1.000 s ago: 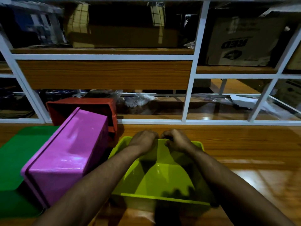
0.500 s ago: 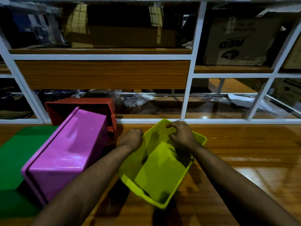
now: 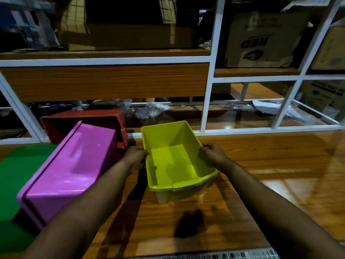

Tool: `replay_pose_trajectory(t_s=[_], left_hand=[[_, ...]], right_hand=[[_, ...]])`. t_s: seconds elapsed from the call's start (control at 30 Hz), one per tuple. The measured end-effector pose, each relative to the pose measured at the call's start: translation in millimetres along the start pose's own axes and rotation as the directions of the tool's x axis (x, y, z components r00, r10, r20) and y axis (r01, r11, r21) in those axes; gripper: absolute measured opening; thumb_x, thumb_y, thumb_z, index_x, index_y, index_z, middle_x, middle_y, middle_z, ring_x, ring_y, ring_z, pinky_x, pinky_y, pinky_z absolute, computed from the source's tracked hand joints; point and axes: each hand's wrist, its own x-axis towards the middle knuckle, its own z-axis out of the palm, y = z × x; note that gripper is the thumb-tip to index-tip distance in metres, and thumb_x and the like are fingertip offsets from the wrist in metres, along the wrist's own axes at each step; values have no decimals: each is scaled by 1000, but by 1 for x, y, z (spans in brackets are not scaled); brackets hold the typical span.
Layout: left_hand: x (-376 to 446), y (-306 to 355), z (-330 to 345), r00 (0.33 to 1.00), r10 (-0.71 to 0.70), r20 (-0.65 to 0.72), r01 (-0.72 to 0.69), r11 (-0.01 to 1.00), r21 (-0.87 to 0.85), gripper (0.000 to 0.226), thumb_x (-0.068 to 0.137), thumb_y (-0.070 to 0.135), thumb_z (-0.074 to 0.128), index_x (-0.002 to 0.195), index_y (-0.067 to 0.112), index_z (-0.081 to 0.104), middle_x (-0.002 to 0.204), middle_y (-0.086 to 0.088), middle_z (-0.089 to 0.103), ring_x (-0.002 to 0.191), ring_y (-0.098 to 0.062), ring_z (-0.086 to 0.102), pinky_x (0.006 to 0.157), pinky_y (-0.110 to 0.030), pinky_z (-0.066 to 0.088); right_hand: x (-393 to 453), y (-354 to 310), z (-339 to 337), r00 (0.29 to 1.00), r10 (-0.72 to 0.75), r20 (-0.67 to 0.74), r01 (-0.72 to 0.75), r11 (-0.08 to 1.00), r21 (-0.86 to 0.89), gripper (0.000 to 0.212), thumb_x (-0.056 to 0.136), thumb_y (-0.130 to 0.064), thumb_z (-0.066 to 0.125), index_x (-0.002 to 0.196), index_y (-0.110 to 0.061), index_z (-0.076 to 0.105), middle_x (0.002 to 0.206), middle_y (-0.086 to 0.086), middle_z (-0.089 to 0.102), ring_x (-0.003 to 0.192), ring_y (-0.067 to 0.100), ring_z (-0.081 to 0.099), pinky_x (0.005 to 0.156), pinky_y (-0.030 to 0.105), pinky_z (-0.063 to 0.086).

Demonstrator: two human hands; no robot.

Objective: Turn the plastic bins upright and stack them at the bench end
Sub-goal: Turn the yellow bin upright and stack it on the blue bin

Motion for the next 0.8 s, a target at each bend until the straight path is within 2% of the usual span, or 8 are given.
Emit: replay_pose_trajectory(t_s=[0.07,0.1,0.17,0.33,0.53,0.6,0.7,0.8], left_hand=[[-2,0,-1,998,-10,65,12,999,-32,20,90,1,47,83,15,59,76,-7,58,66,-20,56,64,-29,45],[-3,-1,-3,996,-12,88,15,999,-39,20,90,2,47,87,16,61,79,-7,59,68,-19,56,65,-29,45],[-3,-3,-8,991,-26,134,30,999,-32,21,89,3,48,91,18,63,83,-7,61,70,-19,57,66,-30,45],[-8,-7,-8,981,-27,191,44,995,-84,22,91,4,46,89,19,62,81,-1,61,72,-17,57,66,-28,42],[-8,4,-6,963,-2,269,57,978,-200,36,86,7,48,115,24,60,88,-1,62,76,-17,58,68,-29,46],[-12,9,1,953,18,301,49,976,-214,35,85,6,47,112,24,60,86,0,60,74,-16,56,66,-28,44],[-22,14,20,925,44,377,35,979,-199,28,85,3,42,92,22,62,79,0,54,67,-14,48,61,-24,40],[-31,16,48,891,40,451,42,984,-170,27,86,4,42,89,23,60,77,2,53,64,-11,45,49,-18,44]], right_hand=[[-8,-5,2,1000,22,10,-23,994,109,20,91,-26,57,99,-10,67,89,12,71,71,22,63,64,37,54],[-15,-10,2,998,48,28,-51,989,139,16,94,-22,53,92,-12,65,75,6,66,63,19,58,59,30,49],[-20,-11,2,993,87,75,-99,980,172,16,95,-20,49,88,-16,63,64,-2,58,58,15,52,55,24,38],[-26,-8,-2,985,135,108,-157,960,230,11,90,-13,51,85,-18,59,76,0,56,59,16,50,52,24,33],[-50,-5,-20,984,140,112,-169,931,323,22,90,-11,49,83,-21,67,81,-5,65,72,13,57,56,26,34],[-63,0,-30,986,149,69,-164,913,372,26,91,-10,49,80,-22,70,81,-5,67,71,12,59,56,25,38],[-90,14,-49,988,154,-7,-134,880,455,21,94,-9,49,88,-19,67,75,-6,68,61,8,62,44,17,44],[-123,34,-71,978,199,-65,-143,863,485,20,94,-10,49,88,-20,65,73,-8,68,60,7,63,48,18,48]])
